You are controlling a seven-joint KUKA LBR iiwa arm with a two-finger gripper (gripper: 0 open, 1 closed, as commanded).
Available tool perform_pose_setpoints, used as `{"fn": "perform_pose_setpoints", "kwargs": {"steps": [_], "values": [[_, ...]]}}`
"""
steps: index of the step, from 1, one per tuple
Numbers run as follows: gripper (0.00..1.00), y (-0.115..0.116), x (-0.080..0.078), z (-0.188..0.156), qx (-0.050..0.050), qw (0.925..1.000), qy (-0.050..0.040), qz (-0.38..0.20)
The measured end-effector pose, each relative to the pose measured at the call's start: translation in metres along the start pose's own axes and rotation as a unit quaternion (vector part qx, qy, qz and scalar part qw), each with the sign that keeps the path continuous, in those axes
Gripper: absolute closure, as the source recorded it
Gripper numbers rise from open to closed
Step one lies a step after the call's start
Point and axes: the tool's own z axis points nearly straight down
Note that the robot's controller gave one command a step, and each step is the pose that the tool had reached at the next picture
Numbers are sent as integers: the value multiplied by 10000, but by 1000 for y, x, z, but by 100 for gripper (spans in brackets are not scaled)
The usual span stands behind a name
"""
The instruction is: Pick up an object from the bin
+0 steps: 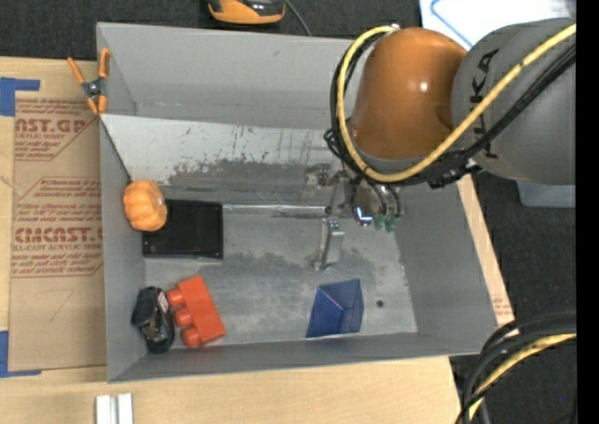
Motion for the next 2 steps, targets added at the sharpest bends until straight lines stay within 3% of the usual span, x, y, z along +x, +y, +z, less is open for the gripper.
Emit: {"fn": "perform_pose_setpoints", "kwargs": {"steps": [1, 2], "values": [[0, 0, -2, -4, -3, 10000, -40, 6], [0, -53, 57, 128, 1, 9966, -41, -826]]}}
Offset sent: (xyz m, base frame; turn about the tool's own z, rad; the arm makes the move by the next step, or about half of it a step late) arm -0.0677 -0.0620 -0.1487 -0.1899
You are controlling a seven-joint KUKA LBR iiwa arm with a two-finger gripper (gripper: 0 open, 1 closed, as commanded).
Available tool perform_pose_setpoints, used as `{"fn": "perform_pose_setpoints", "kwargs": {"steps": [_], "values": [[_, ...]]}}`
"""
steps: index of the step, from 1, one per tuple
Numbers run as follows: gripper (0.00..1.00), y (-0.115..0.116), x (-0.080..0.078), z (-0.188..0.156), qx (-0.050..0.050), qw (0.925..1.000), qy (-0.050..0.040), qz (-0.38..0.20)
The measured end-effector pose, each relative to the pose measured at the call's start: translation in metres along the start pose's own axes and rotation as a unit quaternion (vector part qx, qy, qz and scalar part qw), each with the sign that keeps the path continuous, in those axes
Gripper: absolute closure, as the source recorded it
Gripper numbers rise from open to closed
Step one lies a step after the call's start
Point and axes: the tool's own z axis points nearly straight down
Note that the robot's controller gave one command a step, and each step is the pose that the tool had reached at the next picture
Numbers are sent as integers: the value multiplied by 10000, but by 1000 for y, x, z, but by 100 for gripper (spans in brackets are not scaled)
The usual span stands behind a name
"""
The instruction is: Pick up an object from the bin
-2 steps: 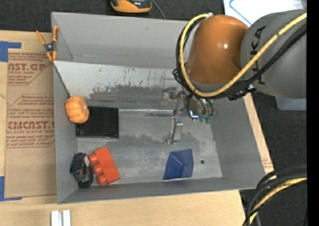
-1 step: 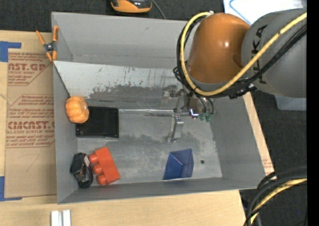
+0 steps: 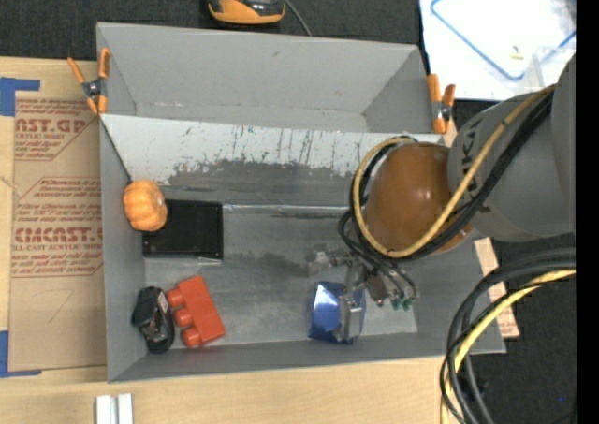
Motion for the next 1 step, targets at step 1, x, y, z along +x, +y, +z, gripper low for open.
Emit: {"fn": "perform_pose_setpoints", "kwargs": {"steps": [1], "values": [[0, -32, 9, -62, 8, 9993, -74, -355]]}}
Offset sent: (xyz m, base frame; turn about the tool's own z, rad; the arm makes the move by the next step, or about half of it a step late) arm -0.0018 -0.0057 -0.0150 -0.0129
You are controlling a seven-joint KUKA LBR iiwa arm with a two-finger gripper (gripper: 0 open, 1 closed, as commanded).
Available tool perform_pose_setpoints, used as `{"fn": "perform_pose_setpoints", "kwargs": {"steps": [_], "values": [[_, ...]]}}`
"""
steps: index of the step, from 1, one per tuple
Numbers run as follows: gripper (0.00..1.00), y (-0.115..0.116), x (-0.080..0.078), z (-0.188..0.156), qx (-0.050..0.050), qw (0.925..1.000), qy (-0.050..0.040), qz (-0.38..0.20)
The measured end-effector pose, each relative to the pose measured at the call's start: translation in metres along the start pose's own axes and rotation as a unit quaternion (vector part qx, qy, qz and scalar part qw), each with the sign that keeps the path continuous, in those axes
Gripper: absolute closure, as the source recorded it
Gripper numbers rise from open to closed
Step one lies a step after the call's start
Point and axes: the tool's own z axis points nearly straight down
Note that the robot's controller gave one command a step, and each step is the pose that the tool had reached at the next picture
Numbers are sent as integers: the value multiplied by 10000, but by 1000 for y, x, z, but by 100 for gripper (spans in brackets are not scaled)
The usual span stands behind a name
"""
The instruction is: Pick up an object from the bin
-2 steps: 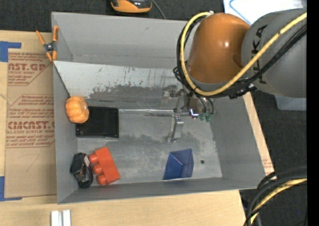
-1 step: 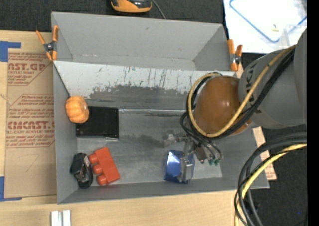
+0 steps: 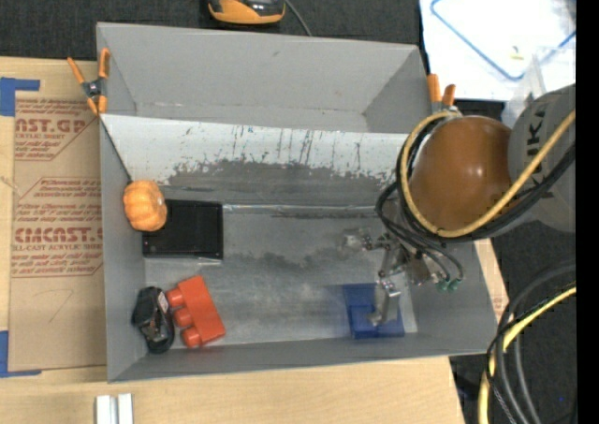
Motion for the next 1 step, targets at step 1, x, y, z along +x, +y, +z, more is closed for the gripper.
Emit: {"fn": "perform_pose_setpoints", "kwargs": {"steps": [1], "values": [[0, 28, -8, 77, -17, 9996, 61, 287]]}}
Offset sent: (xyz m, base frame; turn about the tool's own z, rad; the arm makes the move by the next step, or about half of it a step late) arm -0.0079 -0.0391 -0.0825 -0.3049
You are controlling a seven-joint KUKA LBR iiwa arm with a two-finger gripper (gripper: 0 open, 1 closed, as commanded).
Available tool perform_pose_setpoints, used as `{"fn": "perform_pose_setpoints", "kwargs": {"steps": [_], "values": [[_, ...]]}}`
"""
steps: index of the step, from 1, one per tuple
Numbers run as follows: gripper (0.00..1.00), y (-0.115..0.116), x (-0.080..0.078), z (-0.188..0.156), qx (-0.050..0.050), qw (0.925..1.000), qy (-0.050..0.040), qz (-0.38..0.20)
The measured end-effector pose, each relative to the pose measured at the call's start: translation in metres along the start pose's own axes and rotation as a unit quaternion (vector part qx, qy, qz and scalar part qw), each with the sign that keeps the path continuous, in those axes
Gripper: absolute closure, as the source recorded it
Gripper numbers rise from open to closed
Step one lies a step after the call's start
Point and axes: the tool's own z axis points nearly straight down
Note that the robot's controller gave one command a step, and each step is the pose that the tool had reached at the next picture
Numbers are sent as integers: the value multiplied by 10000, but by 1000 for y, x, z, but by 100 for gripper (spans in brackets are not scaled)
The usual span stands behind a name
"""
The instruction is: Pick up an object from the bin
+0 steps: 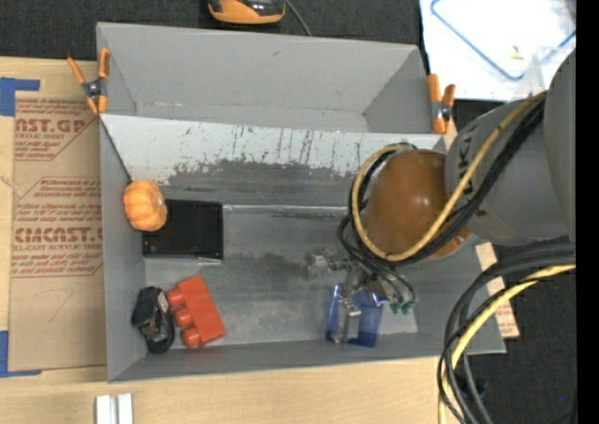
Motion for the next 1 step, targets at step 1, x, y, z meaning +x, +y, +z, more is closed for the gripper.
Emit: {"fn": "perform_pose_setpoints", "kwargs": {"steps": [1], "values": [[0, -67, 19, 3, 84, 9839, -165, -1779]]}}
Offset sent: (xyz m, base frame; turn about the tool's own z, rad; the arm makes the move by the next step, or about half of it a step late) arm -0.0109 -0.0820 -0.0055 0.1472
